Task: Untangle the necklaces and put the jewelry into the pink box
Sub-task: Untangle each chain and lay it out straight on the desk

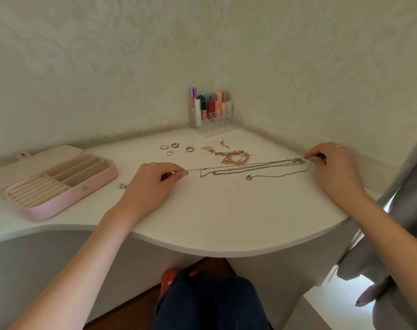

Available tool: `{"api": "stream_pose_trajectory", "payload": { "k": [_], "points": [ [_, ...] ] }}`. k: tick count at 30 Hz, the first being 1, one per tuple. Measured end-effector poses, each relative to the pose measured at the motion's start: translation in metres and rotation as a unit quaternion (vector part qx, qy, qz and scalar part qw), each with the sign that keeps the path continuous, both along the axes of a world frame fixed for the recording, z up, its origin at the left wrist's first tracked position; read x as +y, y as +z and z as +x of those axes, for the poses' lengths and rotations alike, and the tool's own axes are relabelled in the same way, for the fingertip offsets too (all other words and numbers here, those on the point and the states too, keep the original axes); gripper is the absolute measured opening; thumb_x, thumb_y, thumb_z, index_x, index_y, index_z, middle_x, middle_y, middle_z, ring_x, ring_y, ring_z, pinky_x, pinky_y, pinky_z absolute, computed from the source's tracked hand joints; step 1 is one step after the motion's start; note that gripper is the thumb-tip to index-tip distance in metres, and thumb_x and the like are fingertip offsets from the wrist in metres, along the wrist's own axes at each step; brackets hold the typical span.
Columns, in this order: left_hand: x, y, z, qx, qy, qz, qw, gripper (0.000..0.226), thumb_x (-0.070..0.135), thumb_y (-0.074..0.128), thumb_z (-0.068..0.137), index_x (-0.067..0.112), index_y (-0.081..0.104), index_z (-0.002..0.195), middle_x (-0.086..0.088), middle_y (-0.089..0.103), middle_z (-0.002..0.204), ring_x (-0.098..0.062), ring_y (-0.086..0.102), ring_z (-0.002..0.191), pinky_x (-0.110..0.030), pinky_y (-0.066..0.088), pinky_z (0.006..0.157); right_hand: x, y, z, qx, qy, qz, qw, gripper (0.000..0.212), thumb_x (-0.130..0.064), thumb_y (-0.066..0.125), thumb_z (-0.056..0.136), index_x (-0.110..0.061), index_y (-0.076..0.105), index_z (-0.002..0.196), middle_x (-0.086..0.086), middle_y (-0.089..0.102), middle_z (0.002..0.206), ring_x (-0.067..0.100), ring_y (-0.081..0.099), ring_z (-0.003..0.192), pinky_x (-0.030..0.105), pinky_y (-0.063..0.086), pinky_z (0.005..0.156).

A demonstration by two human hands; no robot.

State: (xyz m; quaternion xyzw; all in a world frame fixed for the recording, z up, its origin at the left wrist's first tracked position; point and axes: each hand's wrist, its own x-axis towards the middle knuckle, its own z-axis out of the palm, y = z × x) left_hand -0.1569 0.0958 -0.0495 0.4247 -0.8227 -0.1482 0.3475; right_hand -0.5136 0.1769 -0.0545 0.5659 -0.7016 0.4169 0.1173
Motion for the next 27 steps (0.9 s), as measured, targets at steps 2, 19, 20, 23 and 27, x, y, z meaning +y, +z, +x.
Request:
{"api": "stream_pose_trajectory", "payload": {
  "k": [2,19,20,23,27],
  "points": [
    [0.001,0.000,0.000,0.031,0.003,0.007,0.999,0.019,0.027,0.053,0.095,0.032,0.071,0.095,0.015,0.060,0.059,-0.003,0.054,0.058,-0.010,0.036,0.056,0.000,0.000,0.002,-0.003,0.023,0.017,1.000,0.019,0.006,0.055,0.086,-0.007,0.070,0.085,0.008,0.062,0.087,0.019,0.052,0.081,0.021,0.033,0.071],
    [-0.006,-0.004,0.008,-0.028,0.074,0.000,0.997,0.013,0.034,0.067,0.083,0.031,0.061,0.073,0.010,0.058,0.064,-0.008,0.054,0.063,-0.026,0.042,0.058,0.003,0.001,-0.002,-0.037,-0.044,-0.055,0.997,0.018,0.005,0.052,0.086,-0.002,0.068,0.093,0.017,0.064,0.095,0.029,0.055,0.091,0.026,0.035,0.077],
    [-0.006,-0.004,0.008,-0.031,0.080,-0.006,0.996,0.013,0.035,0.065,0.085,0.030,0.060,0.074,0.009,0.058,0.065,-0.009,0.054,0.063,-0.027,0.041,0.058,0.003,0.000,-0.002,-0.033,-0.051,-0.055,0.997,0.018,0.005,0.052,0.086,-0.002,0.068,0.093,0.017,0.064,0.096,0.029,0.055,0.092,0.027,0.036,0.077],
    [-0.006,-0.002,0.012,-0.076,0.114,-0.047,0.989,0.026,0.042,0.052,0.092,0.022,0.058,0.077,0.006,0.056,0.060,-0.018,0.055,0.063,-0.029,0.039,0.054,0.002,0.000,-0.003,-0.035,-0.079,-0.070,0.994,0.019,0.005,0.050,0.086,-0.001,0.067,0.094,0.019,0.064,0.097,0.032,0.055,0.094,0.032,0.039,0.079],
    [-0.011,-0.002,0.026,-0.080,0.130,-0.044,0.987,0.026,0.038,0.050,0.094,0.018,0.056,0.079,0.000,0.057,0.059,-0.018,0.054,0.059,-0.032,0.040,0.054,0.002,-0.001,-0.005,-0.031,-0.103,-0.072,0.992,0.020,0.006,0.048,0.087,0.000,0.066,0.095,0.020,0.064,0.098,0.034,0.055,0.096,0.034,0.040,0.080]
  ]
}}
